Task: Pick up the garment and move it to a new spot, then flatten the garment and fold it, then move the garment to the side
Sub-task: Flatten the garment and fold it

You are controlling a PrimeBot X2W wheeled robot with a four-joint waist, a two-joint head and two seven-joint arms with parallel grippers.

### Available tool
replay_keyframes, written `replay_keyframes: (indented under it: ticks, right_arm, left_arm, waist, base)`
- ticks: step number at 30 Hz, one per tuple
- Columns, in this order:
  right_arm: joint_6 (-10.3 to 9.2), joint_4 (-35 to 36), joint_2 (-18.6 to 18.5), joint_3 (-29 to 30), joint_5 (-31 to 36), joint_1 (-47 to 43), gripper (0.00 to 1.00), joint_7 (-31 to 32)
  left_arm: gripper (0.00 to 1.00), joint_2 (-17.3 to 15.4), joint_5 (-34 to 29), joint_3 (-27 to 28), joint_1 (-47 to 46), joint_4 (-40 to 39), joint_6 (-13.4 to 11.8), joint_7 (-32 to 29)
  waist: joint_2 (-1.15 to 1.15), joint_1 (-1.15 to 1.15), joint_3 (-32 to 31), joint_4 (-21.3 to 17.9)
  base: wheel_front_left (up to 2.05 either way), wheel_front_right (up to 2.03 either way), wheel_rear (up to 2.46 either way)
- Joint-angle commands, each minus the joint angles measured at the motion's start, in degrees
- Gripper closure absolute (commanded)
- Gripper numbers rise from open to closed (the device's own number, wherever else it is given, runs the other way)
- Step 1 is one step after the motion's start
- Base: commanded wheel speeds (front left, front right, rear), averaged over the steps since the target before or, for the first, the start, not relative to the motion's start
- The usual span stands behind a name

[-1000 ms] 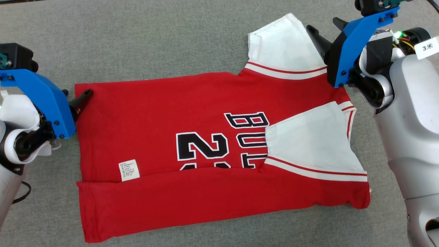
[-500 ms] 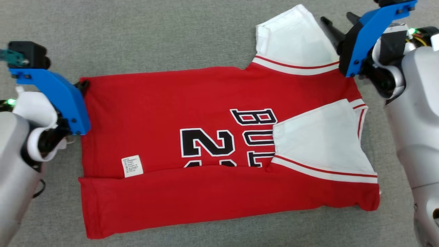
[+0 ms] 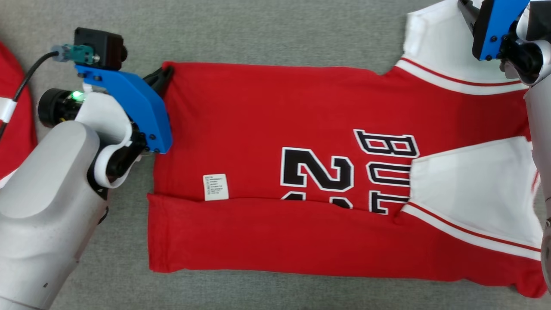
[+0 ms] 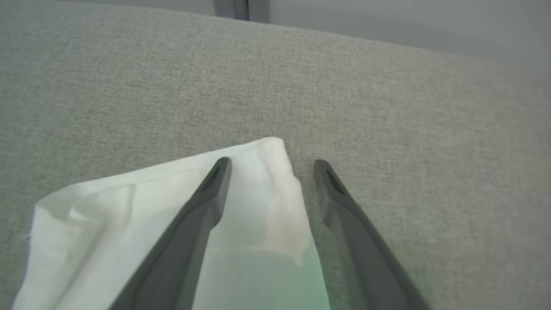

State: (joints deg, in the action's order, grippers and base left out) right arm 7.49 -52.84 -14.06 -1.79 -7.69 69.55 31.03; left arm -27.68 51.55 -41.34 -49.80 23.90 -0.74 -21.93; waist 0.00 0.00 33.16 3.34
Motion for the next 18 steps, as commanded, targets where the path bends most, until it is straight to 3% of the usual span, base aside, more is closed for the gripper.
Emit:
replay_keyframes:
  ticks: [1, 4, 5, 6, 7, 18]
  right_arm:
    - [0.02, -0.7, 0.1, 0.3, 1.5, 1.1, 0.00, 0.6]
    - [0.02, -2.0, 0.0, 1.0, 3.7, 0.6, 0.00, 2.0]
    - [0.02, -2.4, 0.2, 1.2, 4.0, 0.4, 0.29, 2.5]
    - [0.03, -2.7, 0.4, 1.4, 4.3, 0.3, 0.71, 2.7]
    - [0.02, -2.8, 0.5, 1.7, 4.4, 0.1, 1.00, 2.7]
    - [0.02, 2.8, 1.8, 1.8, -0.6, -2.4, 1.00, -6.3]
  left_arm:
    - [1.00, 1.5, -0.3, -2.2, 1.9, 1.8, 0.7, -0.6]
    - [1.00, 3.1, -0.2, -2.1, 1.4, 1.9, 1.6, 1.2]
    - [1.00, 3.4, 0.2, -2.0, 1.4, 2.1, 2.0, 1.5]
    - [1.00, 3.7, 0.2, -2.0, 1.3, 2.4, 1.9, 1.9]
    - [1.00, 3.8, -0.1, -2.0, 1.1, 2.7, 2.0, 2.4]
    - [1.00, 3.4, -1.5, 1.3, 3.0, 4.6, 0.0, 13.1]
  waist:
    - [0.00, 0.00, 1.6, 2.0]
    - [0.00, 0.00, 1.8, 2.8]
    - [0.00, 0.00, 1.8, 3.0]
    - [0.00, 0.00, 1.8, 3.0]
    - [0.00, 0.00, 1.8, 3.0]
    - [0.00, 0.00, -1.7, 0.3]
  base:
    - [0.00, 0.00, 0.00]
    - [0.00, 0.00, 0.00]
    - [0.00, 0.00, 0.00]
    - [0.00, 0.00, 0.00]
    - [0.00, 0.00, 0.00]
    - [0.00, 0.00, 0.00]
